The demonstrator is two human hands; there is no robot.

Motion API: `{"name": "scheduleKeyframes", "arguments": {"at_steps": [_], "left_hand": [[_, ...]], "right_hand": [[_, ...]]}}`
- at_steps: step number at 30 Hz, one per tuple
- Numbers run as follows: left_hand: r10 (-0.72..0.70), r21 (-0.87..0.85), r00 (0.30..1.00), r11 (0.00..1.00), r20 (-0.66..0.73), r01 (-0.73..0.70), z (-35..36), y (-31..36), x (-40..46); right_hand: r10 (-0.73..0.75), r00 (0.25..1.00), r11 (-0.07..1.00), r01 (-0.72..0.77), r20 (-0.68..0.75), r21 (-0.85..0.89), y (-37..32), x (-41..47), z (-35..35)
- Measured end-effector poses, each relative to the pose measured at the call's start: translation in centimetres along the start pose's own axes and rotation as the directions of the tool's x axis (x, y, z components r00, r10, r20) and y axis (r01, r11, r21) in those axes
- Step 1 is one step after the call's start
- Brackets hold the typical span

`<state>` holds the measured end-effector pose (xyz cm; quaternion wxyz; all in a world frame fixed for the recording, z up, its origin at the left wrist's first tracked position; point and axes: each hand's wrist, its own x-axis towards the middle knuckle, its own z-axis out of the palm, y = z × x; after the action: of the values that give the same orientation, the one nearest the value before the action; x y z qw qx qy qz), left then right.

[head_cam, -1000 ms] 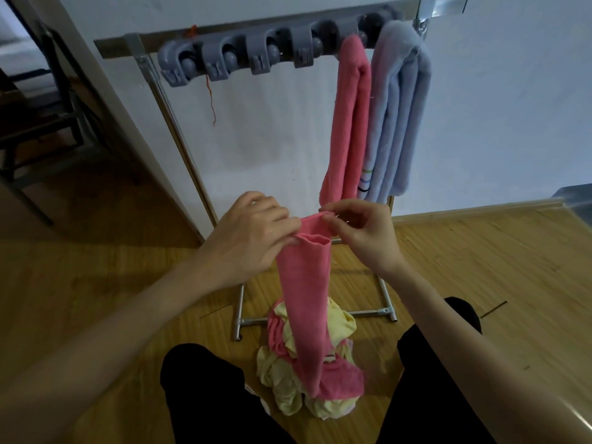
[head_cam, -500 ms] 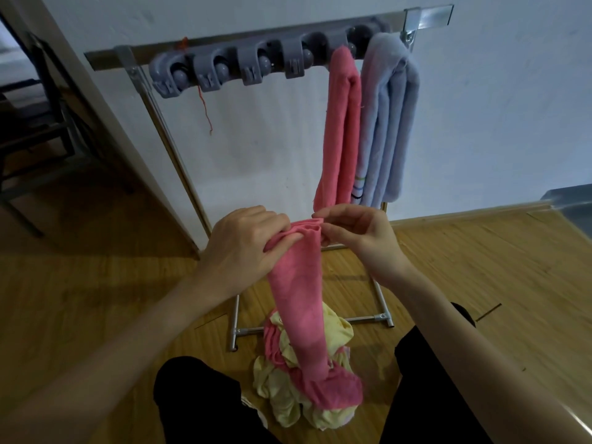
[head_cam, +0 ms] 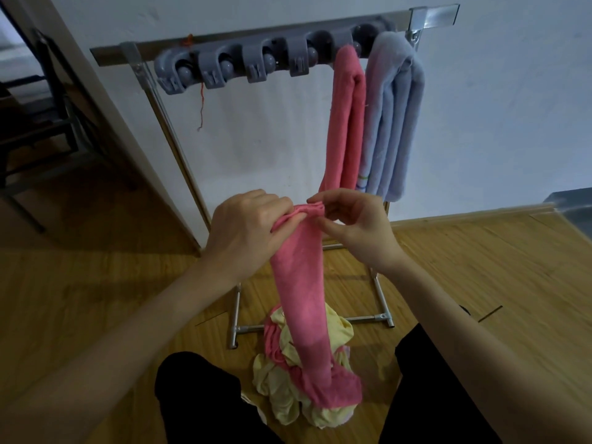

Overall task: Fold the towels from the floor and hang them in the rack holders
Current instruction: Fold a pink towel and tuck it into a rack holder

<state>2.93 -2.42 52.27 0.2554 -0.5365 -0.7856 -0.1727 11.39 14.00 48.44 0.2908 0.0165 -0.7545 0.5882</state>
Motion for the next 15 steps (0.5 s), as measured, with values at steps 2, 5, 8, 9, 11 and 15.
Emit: {"name": "scheduleKeyframes", "arguments": {"at_steps": [2,5,8,9,11,15], "left_hand": [[0.017,-0.012,1.0,1.0,0.026,-0.017,-0.5,-0.2,0.2],[0.035,-0.047,0.998,0.998,0.059,-0.033,-1.5,-0.8,0.3],[0.053,-0.083,0.997,0.995,0.046,-0.049,-2.2,-1.5,0.1],[0.065,-0.082,0.997,0.995,0.029,-0.063,-2.2,-1.9,-0.1],[0.049,-0.101,0.998,0.993,-0.034,-0.053,-1.9,-2.5,-0.7],[-0.257,-0.368,0.963,0.905,-0.075,0.213,0.3,-2.9,-3.8]], "right_hand": [[-0.011,1.0,0.998,0.011,0.007,-0.06,-0.1,0.6,-0.1],[-0.01,1.0,0.996,0.011,0.016,-0.09,-0.2,1.5,-0.2],[0.005,1.0,0.997,-0.003,0.028,-0.071,-0.6,2.1,0.3],[0.01,0.999,0.998,-0.008,0.03,-0.063,-0.7,2.2,0.5],[0.021,1.0,0.999,-0.02,0.016,-0.042,-1.0,2.6,0.9],[0.069,0.997,0.997,-0.068,-0.025,0.026,-1.4,3.5,1.6]]}}
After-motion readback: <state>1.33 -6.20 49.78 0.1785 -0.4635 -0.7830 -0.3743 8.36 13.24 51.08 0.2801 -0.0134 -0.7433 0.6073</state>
